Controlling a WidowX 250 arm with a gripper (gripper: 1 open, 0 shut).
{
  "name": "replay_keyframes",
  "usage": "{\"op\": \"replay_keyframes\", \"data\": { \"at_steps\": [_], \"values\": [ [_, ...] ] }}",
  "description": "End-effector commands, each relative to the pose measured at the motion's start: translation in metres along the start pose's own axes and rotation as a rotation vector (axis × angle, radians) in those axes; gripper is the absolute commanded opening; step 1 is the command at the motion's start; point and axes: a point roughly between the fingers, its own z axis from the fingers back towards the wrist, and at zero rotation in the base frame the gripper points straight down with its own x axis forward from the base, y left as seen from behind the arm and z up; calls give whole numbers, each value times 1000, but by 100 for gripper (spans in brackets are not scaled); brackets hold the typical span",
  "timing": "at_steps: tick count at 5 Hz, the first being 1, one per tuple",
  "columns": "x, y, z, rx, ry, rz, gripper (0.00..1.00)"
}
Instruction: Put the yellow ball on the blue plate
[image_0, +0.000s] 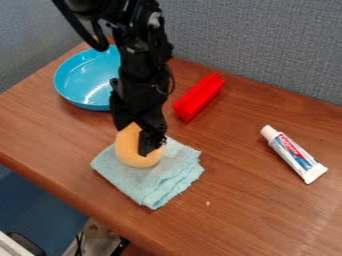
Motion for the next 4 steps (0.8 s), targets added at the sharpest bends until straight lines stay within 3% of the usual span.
{"op": "replay_keyframes", "data": {
  "at_steps": [1,4],
  "values": [
    [-3,1,-5,-4,11,10,100],
    [-3,0,-7,1,15,0,100]
  ]
}}
